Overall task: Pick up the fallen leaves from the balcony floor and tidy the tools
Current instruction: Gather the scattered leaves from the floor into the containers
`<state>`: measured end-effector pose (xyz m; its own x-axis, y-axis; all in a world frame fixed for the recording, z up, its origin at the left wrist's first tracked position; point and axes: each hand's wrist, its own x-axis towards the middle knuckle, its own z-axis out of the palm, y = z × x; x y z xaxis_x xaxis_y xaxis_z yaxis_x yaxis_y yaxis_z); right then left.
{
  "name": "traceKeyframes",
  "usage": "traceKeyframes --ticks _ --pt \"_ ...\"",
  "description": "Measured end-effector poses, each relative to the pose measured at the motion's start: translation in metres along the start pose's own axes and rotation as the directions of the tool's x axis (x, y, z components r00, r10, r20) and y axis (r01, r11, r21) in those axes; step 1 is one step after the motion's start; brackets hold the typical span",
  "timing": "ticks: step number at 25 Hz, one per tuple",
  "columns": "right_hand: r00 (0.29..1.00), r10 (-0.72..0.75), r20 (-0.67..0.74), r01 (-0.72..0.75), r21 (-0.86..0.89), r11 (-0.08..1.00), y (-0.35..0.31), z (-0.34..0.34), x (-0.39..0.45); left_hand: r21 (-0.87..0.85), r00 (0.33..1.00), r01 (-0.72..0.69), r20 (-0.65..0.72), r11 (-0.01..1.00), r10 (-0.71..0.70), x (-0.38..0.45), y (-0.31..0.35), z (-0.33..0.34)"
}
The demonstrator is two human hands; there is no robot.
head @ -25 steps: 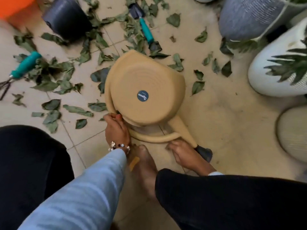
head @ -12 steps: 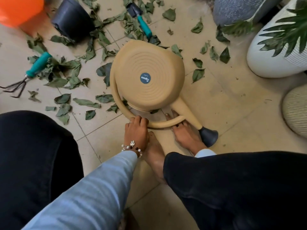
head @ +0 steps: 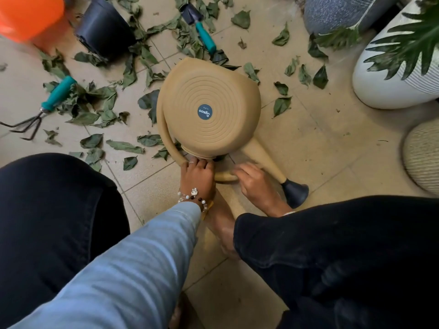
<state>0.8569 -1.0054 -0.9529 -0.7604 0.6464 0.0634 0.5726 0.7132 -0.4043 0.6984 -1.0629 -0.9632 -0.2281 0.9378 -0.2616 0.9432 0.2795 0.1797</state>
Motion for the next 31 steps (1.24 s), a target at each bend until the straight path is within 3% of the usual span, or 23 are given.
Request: traceKeyframes --ticks 2,3,5,6,7,8,9,10,11,12,13,14,15,16,19,22,24,26,28,31 --pt "0.998 -0.009 0.059 0.014 -0.083 0.996 -0.010 -0.004 0.027 -0.074 0.989 0.142 -0.042 0.987 -0.145 -0.006 -0.007 0.000" --pt "0.974 0.015 0.224 0.024 -0.173 0.985 -0.010 0.002 0.039 -0.137 0.972 0.215 -0.068 0.967 -0.225 -0.007 -0.012 0.000" --pt "0.865 0.159 0.475 0.045 -0.391 0.919 -0.006 0.008 0.052 -0.272 0.922 0.349 -0.074 0.897 -0.381 -0.005 -0.025 -0.002" --pt "0.818 0.219 0.532 0.052 -0.447 0.893 -0.015 0.002 0.057 -0.321 0.893 0.399 -0.076 0.859 -0.443 -0.003 -0.034 -0.004" --pt "0.777 0.287 0.561 -0.032 -0.419 0.907 -0.026 -0.006 0.063 -0.344 0.871 0.432 -0.082 0.834 -0.485 -0.002 -0.042 -0.006" --pt "0.799 0.294 0.525 -0.093 -0.375 0.922 -0.043 -0.018 0.073 -0.356 0.853 0.457 -0.085 0.815 -0.515 -0.001 -0.050 -0.008" --pt "0.888 0.207 0.410 -0.105 -0.258 0.961 -0.068 -0.038 0.080 -0.375 0.841 0.469 -0.087 0.800 -0.533 -0.002 -0.058 -0.007" --pt "0.971 0.087 0.222 -0.071 -0.081 0.994 -0.092 -0.047 0.082 -0.398 0.835 0.474 -0.080 0.786 -0.544 -0.003 -0.065 -0.005" --pt "0.996 -0.086 0.019 0.087 -0.081 0.993 -0.111 -0.056 0.091 -0.425 0.832 0.475 -0.067 0.770 -0.550 -0.005 -0.071 -0.003" --pt "0.977 -0.196 0.081 0.210 -0.258 0.943 -0.113 -0.057 0.096 -0.449 0.833 0.472 -0.054 0.759 -0.550 -0.007 -0.075 -0.001" --pt "0.939 -0.235 0.251 0.320 -0.391 0.863 -0.095 -0.045 0.094 -0.477 0.831 0.468 -0.051 0.744 -0.555 -0.008 -0.077 0.000" --pt "0.853 -0.094 0.513 0.361 -0.451 0.816 -0.064 -0.024 0.082 -0.512 0.824 0.462 -0.054 0.724 -0.564 -0.009 -0.078 -0.001" --pt "0.786 0.052 0.616 0.266 -0.412 0.871 -0.040 -0.005 0.076 -0.556 0.813 0.457 -0.054 0.694 -0.580 -0.009 -0.076 -0.003" --pt "0.754 0.091 0.651 0.192 -0.350 0.917 -0.027 -0.004 0.072 -0.609 0.796 0.457 -0.045 0.648 -0.603 -0.009 -0.072 -0.008" --pt "0.800 -0.013 0.600 -0.029 0.061 0.998 -0.035 -0.030 0.084 -0.788 0.661 0.496 0.070 0.365 -0.747 -0.002 -0.063 -0.031" --pt "0.815 -0.086 0.573 -0.138 0.336 0.932 -0.063 -0.080 0.112 -0.901 0.541 0.432 0.289 -0.034 -0.789 0.011 -0.058 -0.065" --pt "0.842 -0.133 0.523 -0.098 0.391 0.915 -0.078 -0.109 0.148 -0.857 0.606 0.339 0.515 -0.389 -0.607 0.019 -0.055 -0.101" --pt "0.868 -0.165 0.469 -0.029 0.379 0.925 -0.095 -0.134 0.189 -0.699 0.748 0.287 0.590 -0.655 -0.302 0.023 -0.053 -0.150" --pt "0.882 -0.220 0.417 0.116 0.261 0.958 -0.120 -0.159 0.227 -0.586 0.854 0.208 0.500 -0.783 -0.147 0.030 -0.057 -0.197" --pt "0.848 -0.376 0.373 0.371 0.088 0.924 -0.164 -0.191 0.269 -0.541 0.910 0.087 0.386 -0.837 -0.155 0.040 -0.078 -0.260"
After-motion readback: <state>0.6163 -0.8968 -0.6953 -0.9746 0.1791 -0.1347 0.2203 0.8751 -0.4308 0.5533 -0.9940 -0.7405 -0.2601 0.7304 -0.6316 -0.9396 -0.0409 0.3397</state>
